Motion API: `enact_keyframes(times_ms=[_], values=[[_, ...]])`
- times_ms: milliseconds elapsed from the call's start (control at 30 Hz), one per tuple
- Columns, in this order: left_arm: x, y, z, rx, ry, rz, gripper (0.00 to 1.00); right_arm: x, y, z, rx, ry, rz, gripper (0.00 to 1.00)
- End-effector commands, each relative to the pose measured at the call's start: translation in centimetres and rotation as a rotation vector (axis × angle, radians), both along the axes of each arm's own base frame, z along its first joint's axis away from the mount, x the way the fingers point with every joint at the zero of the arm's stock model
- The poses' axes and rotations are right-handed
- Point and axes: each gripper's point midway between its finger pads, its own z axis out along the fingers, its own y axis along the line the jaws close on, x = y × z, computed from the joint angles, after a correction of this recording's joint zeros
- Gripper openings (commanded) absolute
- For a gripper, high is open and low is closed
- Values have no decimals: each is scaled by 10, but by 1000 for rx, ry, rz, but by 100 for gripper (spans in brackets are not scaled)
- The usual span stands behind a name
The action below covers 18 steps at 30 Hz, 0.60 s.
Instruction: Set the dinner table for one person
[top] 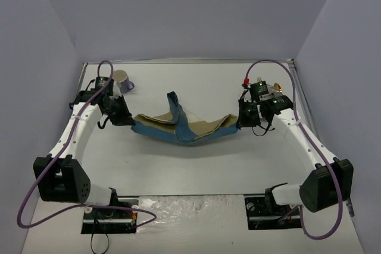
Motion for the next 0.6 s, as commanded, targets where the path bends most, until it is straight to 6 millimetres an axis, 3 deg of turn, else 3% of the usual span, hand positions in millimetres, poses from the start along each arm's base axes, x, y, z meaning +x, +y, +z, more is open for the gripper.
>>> enact_keyframes(times_ms=[0,67,167,233,300,367,433,500,567], values=[[5,-19,104,-120,-314,-78,0,5,15,86,126,-222,49,0],[2,-22,132,-145,-387,-89,0,5,21,112,174,-275,66,0],[12,-15,162,-123,-464,-53,0,23,15,144,168,-367,2,0],[27,-12,176,-133,-515,-18,0,37,10,159,165,-407,-37,0],[64,-4,180,-135,-503,53,0,72,-4,174,159,-444,-126,0],[79,-10,169,-180,-446,51,0,87,-11,164,164,-415,-155,0],[78,-17,148,-205,-378,28,0,86,-10,130,160,-328,-134,0],[65,-15,123,-183,-345,23,0,65,-7,89,148,-224,-93,0],[51,-1,104,-105,-318,45,0,46,-10,63,113,-176,-72,0]])
